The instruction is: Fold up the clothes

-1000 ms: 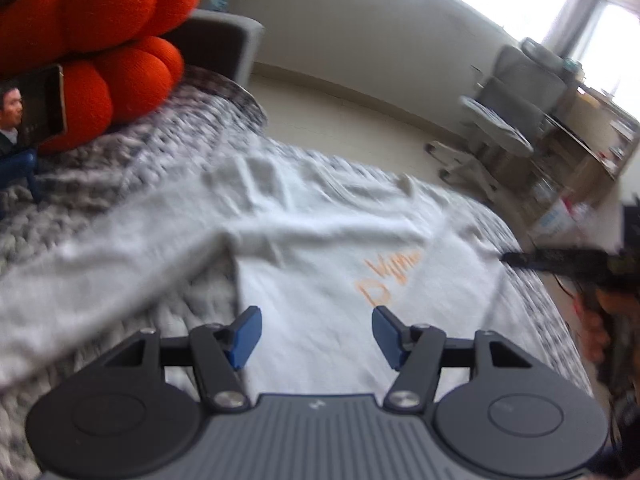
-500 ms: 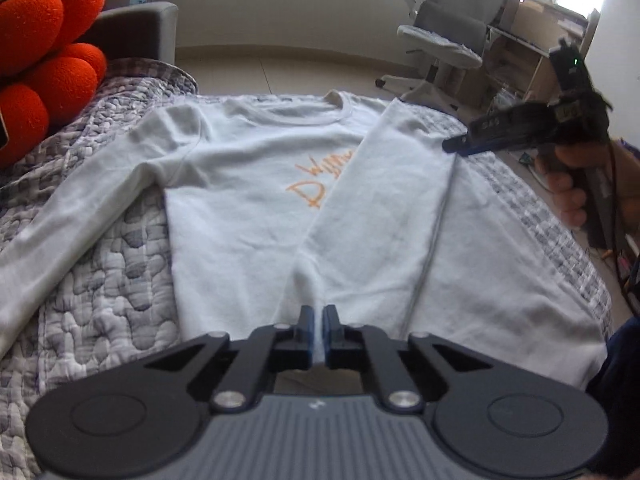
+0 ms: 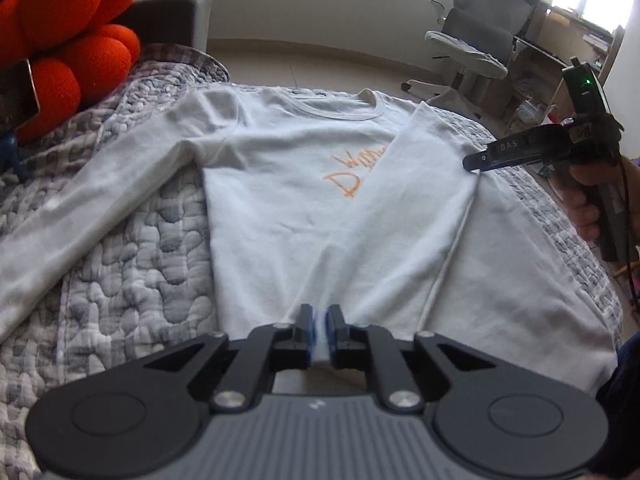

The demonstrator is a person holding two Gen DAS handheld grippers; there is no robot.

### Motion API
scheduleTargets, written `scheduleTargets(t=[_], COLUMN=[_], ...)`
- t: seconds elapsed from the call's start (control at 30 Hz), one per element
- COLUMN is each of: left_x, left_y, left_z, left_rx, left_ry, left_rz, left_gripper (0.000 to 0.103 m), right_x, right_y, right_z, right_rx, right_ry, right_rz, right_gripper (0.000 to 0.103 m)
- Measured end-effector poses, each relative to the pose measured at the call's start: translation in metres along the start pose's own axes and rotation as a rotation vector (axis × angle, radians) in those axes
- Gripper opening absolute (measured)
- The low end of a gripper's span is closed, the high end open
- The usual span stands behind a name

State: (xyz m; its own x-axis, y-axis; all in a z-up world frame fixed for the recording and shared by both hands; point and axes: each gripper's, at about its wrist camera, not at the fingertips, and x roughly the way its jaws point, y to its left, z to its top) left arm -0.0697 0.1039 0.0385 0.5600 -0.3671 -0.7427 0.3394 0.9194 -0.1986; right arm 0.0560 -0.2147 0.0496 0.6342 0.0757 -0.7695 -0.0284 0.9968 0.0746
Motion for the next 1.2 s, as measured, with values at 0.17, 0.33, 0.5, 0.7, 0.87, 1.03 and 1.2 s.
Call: scheduleTargets(t=[0.17, 0.33, 0.5, 0.7, 0.87, 1.03, 1.2], left_x=[-0.004, -0.004, -0.014, -0.008, -0.007, -0.012, -0.013], left_y=[0.003, -0.002, 0.004, 0.001, 0.011, 0.024, 0.033], left_z=[-0.001, -0.001, 0.000, -0.001, 0.000, 0.001, 0.003], left_rx=[-0.011, 0.022, -0.003, 0.026, -0.025, -0.090, -0.161], left_ry=[-0.009, -0.021, -0.062, -0.023, -0.009, -0.031, -0.042], left_rz=[-0.012, -0.009, -0.037, -0.017, -0.021, -0.052, -0.063], left_gripper=[0.013, 0.003, 0.002, 0.003, 0.010, 0.011, 0.012], right_x=[0.000, 0.003, 0.004, 0.005, 0.002, -0.026, -0.040], right_y=[-0.007, -0.007, -0.007, -0.004, 0.001, 0.014, 0.065], right_z=[0.001, 0.002, 0.001, 0.002, 0.001, -0.002, -0.023], right_rx=[0.022, 0.017, 0.004, -0.005, -0.024, -0.065, -0.304], right_ry=[0.000, 0.006, 0.009, 0.011, -0.006, -0.108, -0.105], right_rz=[-0.005, -0.013, -0.017, -0.026, -0.040, 0.050, 0.267], right_gripper=[0.028, 0.028, 0.028, 0.029, 0.029, 0.029, 0.029])
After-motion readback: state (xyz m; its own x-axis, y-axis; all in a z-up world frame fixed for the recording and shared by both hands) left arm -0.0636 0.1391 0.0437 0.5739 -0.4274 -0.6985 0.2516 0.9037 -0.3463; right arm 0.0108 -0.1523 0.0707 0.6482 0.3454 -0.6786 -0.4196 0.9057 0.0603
